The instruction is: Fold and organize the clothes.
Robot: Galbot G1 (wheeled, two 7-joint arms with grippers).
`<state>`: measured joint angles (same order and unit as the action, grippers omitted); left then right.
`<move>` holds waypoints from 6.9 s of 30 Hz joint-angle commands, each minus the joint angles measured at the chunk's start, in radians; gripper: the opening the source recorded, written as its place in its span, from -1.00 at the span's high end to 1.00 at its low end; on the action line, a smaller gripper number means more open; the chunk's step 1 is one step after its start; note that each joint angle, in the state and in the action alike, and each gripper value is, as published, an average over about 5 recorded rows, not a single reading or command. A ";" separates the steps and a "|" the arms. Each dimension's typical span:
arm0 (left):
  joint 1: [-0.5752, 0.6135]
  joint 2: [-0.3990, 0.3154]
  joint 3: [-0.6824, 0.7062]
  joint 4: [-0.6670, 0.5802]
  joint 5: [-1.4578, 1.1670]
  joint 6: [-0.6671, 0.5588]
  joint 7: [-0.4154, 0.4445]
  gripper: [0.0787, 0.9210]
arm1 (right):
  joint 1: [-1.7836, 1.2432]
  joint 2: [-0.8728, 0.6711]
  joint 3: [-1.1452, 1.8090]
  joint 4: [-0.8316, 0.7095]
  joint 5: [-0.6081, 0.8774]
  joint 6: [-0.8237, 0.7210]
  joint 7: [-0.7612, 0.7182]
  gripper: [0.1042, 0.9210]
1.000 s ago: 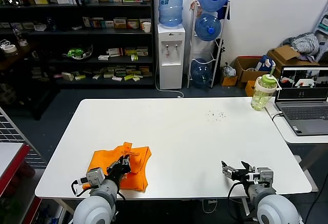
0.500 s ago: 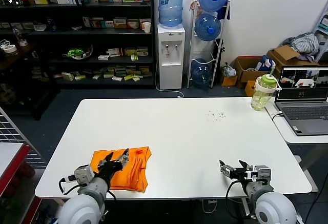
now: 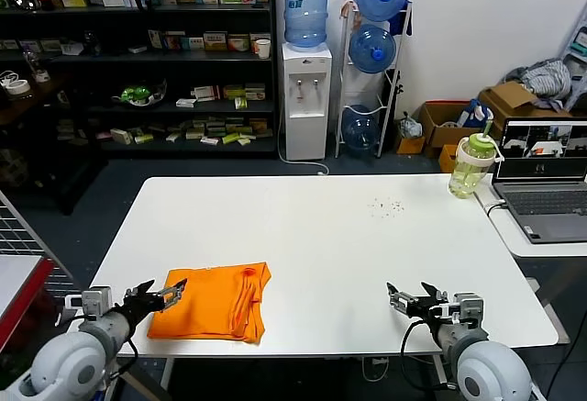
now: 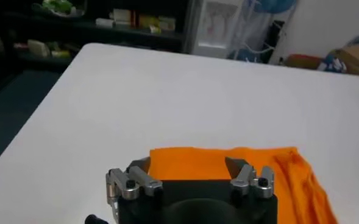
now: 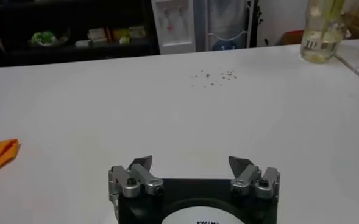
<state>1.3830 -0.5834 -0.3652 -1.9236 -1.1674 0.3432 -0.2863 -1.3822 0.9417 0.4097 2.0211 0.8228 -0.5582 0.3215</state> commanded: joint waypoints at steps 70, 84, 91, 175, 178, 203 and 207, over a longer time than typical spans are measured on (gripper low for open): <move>-0.052 0.016 -0.044 -0.028 0.225 0.014 0.117 0.90 | 0.014 0.009 0.011 0.018 -0.042 0.028 -0.015 -0.76; 0.233 -0.185 -0.374 -0.060 0.543 -0.040 -0.002 0.90 | 0.009 0.000 0.039 0.039 -0.083 0.063 -0.047 -0.76; 0.301 -0.104 -0.485 0.077 0.532 -0.101 0.040 0.90 | 0.024 0.006 0.022 0.029 -0.085 0.063 -0.048 -0.76; -0.847 -0.607 0.624 0.110 -0.433 0.036 -0.487 0.58 | -0.074 0.075 0.085 0.059 -0.152 0.142 -0.092 -0.76; -0.758 -0.563 0.554 0.048 -0.407 0.023 -0.458 0.38 | -0.059 0.073 0.085 0.055 -0.163 0.220 -0.131 -0.76; 0.250 -0.651 -0.375 0.135 0.625 -0.785 0.575 -0.77 | -0.219 0.253 0.412 -0.112 -0.424 0.696 -0.488 -0.76; 0.267 -0.682 -0.392 0.142 0.629 -0.797 0.605 -0.77 | -0.250 0.327 0.411 -0.100 -0.496 0.754 -0.510 -0.76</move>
<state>1.4307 -1.1384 -0.5299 -1.8112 -0.7247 -0.2454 0.0814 -1.5526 1.1092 0.7330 1.9503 0.5028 -0.0152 -0.0720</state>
